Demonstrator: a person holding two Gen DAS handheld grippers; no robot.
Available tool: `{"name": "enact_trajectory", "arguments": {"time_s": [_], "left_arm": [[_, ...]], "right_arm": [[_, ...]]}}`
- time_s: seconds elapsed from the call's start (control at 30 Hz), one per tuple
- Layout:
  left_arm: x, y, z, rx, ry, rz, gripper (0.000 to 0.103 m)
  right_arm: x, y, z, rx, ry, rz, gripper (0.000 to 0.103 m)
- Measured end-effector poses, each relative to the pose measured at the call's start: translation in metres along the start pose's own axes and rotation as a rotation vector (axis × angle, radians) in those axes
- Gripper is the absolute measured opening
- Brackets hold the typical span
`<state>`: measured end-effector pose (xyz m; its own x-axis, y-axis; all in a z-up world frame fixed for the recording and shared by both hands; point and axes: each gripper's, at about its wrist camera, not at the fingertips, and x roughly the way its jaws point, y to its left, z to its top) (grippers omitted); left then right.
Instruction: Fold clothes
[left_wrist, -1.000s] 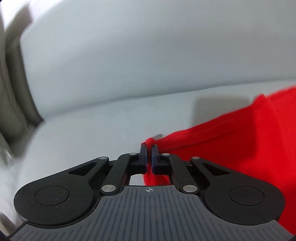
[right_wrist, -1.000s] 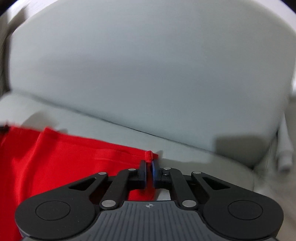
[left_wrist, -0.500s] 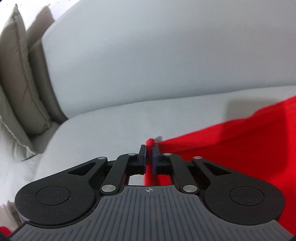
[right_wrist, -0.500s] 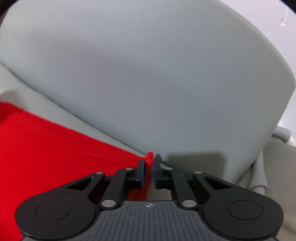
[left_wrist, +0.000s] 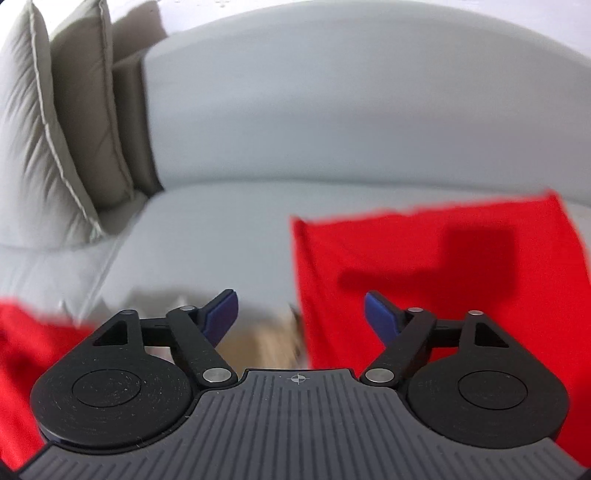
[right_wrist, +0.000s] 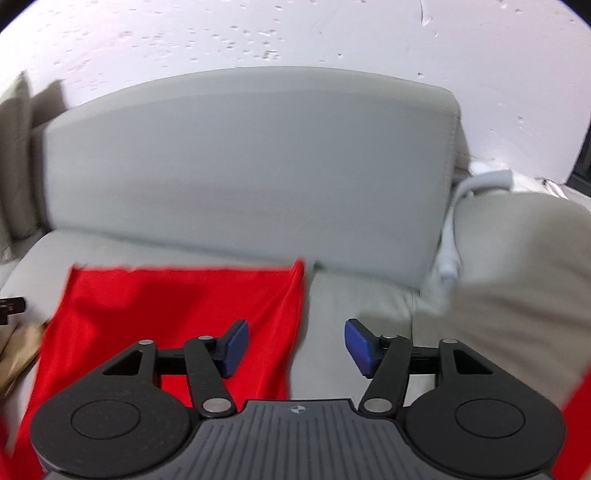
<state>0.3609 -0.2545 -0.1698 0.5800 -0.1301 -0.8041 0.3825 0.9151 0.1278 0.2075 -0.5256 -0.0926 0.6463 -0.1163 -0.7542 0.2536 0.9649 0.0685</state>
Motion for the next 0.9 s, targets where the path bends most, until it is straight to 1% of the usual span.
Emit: {"name": "enact_trajectory", "arguments": {"time_s": [0.07, 0.1, 0.17, 0.2, 0.23, 0.27, 0.3, 0.37, 0.43, 0.5, 0.57, 0.63, 0.7, 0.8, 0.9], "left_arm": [[-0.036, -0.015, -0.032, 0.04, 0.022, -0.054, 0.081], [-0.05, -0.023, -0.049, 0.058, 0.03, -0.079, 0.081], [-0.073, -0.038, -0.082, 0.086, 0.042, -0.125, 0.081], [-0.082, -0.046, -0.096, 0.091, 0.05, -0.142, 0.081], [-0.09, -0.055, -0.112, 0.088, 0.061, -0.16, 0.08], [-0.098, -0.065, -0.13, 0.077, 0.076, -0.181, 0.077], [-0.103, -0.072, -0.141, 0.063, 0.083, -0.195, 0.075], [-0.111, -0.085, -0.166, 0.017, 0.081, -0.23, 0.075], [-0.112, -0.094, -0.181, -0.014, 0.07, -0.254, 0.075], [-0.109, -0.105, -0.193, -0.029, 0.051, -0.248, 0.075], [-0.103, -0.113, -0.197, -0.03, 0.046, -0.223, 0.076], [-0.092, -0.112, -0.194, -0.032, 0.052, -0.213, 0.076], [-0.085, -0.112, -0.191, -0.042, 0.059, -0.209, 0.077], [-0.072, -0.108, -0.187, -0.064, 0.097, -0.193, 0.079], [-0.062, -0.109, -0.185, -0.029, 0.123, -0.194, 0.083]], "right_arm": [[-0.026, 0.007, -0.021, -0.01, 0.019, 0.007, 0.068], [-0.043, 0.012, -0.043, -0.022, 0.042, 0.008, 0.066], [-0.048, 0.027, -0.072, -0.07, 0.091, -0.002, 0.052], [-0.042, 0.022, -0.078, -0.078, 0.105, -0.009, 0.036], [-0.04, 0.024, -0.099, -0.085, 0.156, -0.027, 0.028], [-0.038, 0.032, -0.105, -0.087, 0.172, -0.03, 0.028], [-0.04, 0.038, -0.119, -0.086, 0.196, -0.024, 0.028], [-0.042, 0.044, -0.131, -0.088, 0.203, -0.006, 0.028], [-0.046, 0.044, -0.145, -0.075, 0.192, -0.012, 0.029], [-0.046, 0.039, -0.15, -0.041, 0.19, -0.007, 0.03], [-0.043, 0.033, -0.156, 0.004, 0.186, 0.0, 0.03], [-0.039, 0.027, -0.16, 0.034, 0.176, 0.009, 0.036], [-0.037, 0.022, -0.157, 0.038, 0.155, 0.018, 0.036], [-0.022, 0.013, -0.145, 0.061, 0.129, 0.009, 0.037], [-0.001, 0.006, -0.129, 0.084, 0.111, 0.002, 0.037]]}}
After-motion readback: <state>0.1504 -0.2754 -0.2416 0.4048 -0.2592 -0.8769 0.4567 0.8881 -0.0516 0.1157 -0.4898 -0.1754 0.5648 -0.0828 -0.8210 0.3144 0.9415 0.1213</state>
